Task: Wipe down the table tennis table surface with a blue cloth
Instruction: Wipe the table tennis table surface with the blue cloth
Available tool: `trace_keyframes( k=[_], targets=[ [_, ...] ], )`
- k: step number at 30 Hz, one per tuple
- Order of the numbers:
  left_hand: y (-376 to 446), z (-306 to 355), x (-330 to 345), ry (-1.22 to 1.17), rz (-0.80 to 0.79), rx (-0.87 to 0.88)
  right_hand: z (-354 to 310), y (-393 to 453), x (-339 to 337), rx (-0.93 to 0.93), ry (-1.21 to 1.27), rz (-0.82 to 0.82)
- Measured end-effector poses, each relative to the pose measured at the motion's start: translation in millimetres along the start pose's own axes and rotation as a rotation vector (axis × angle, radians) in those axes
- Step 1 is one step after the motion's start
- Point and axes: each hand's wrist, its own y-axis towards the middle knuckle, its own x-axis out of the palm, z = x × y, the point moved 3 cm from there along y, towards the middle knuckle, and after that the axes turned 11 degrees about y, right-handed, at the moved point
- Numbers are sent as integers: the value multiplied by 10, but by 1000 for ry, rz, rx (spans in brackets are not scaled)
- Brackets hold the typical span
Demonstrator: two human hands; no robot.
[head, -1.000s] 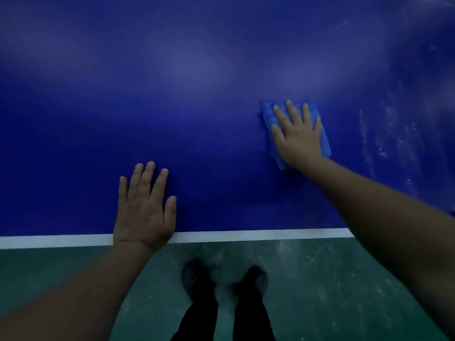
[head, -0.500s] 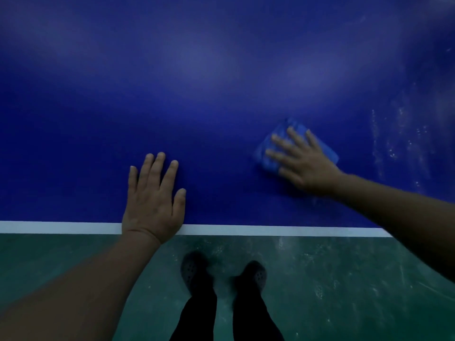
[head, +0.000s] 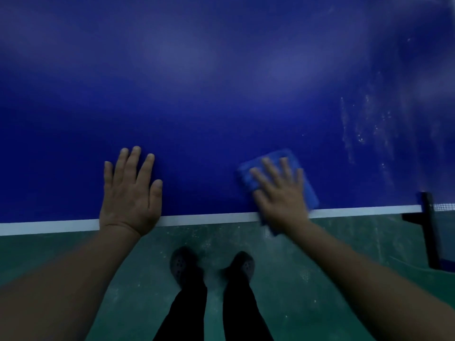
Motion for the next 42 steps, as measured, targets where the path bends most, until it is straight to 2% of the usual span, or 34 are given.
trace_keyframes(
  k=[3, 6, 7, 8, 11, 12, 13, 14, 17, 19, 20, 21, 23, 25, 26, 27, 30, 32, 34, 36, 39, 42],
  targets=[
    [1, 8, 3, 23, -10, -3, 854, 65, -360, 521, 70, 75],
    [-3, 1, 7, 22, -12, -4, 813, 176, -419, 802, 158, 199],
    [-7, 2, 3, 24, -10, -5, 588, 222, -352, 802, 165, 204],
    [-6, 10, -1, 26, -9, -5, 303, 247, -250, 725, 159, 185],
    [-1, 26, -15, 20, -8, -13, -505, 38, 92, 156, 62, 13],
    [-10, 29, -20, 17, -7, -11, -502, -77, 115, 38, 30, -24],
    [-22, 36, -32, 15, -2, -15, -312, -153, 65, 34, 28, -10],
    [-39, 47, -44, 11, 10, -29, 5, -216, -10, 137, 31, 29],
    [-122, 283, -72, -17, 54, -42, 1008, -477, -301, 654, 104, 124],
    [-176, 700, -35, -20, 53, 75, 1205, -541, -385, 904, 195, 194],
    [-191, 952, 7, -15, 41, 162, 1116, -495, -372, 942, 187, 220],
    [-197, 1194, 61, -3, 27, 247, 951, -413, -341, 896, 183, 214],
    [-171, 1544, 163, 51, 6, 359, 549, -241, -215, 568, 142, 130],
    [-119, 1661, 243, 142, -13, 370, 338, -213, -115, 205, 66, 4],
    [-99, 1668, 272, 184, -27, 356, 441, -184, -163, 160, 51, 6],
    [-88, 1664, 295, 219, -41, 340, 649, -159, -228, 236, 58, 32],
    [-85, 1671, 303, 264, -56, 316, 1237, -315, -376, 634, 148, 109],
    [-83, 1684, 307, 260, -39, 316, 1244, -434, -368, 692, 161, 126],
    [-81, 1684, 302, 236, -3, 315, 922, -409, -284, 609, 116, 87],
    [-91, 1683, 290, 194, 45, 303, 491, -169, -179, 447, 102, 38],
    [-108, 1685, 282, 173, 99, 301, -97, 571, -84, 211, 125, 21],
    [-113, 1677, 274, 162, 116, 304, -350, 1203, -153, 123, 162, 17]
  ],
)
